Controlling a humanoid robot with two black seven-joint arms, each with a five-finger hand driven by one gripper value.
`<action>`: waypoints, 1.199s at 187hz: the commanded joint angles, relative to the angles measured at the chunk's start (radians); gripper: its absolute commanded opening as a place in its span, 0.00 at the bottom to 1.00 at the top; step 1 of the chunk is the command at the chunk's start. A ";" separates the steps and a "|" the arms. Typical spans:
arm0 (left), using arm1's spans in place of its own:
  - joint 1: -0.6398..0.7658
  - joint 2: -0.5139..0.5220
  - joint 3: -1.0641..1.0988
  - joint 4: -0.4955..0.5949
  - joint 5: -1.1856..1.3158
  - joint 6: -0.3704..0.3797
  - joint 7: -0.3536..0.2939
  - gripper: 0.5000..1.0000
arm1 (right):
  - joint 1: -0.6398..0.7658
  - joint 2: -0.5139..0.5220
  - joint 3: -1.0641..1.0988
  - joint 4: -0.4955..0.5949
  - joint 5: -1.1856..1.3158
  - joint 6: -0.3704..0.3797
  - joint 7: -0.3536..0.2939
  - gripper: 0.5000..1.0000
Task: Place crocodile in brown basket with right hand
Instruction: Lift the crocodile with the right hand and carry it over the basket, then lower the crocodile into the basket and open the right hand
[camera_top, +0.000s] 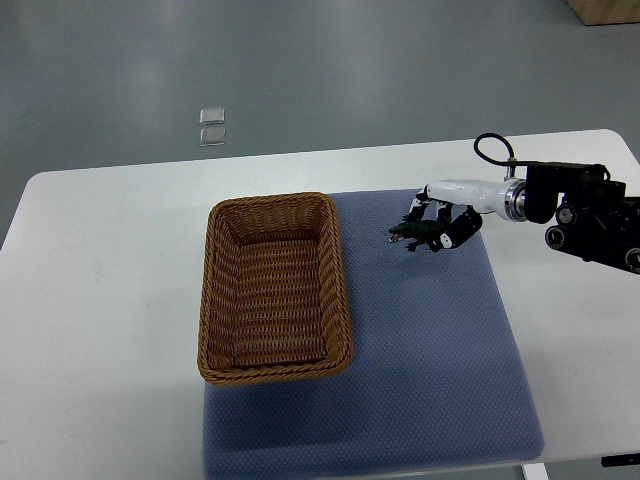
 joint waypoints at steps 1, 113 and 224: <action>0.000 0.000 -0.001 0.000 0.000 0.000 0.000 1.00 | 0.012 -0.015 0.000 0.005 0.003 0.007 0.004 0.00; 0.000 0.000 -0.001 0.000 0.000 0.000 0.000 1.00 | 0.216 0.028 0.008 0.179 0.005 0.015 0.191 0.00; 0.000 0.000 0.001 -0.001 0.000 0.000 0.000 1.00 | 0.169 0.406 -0.075 -0.038 -0.021 -0.049 0.179 0.00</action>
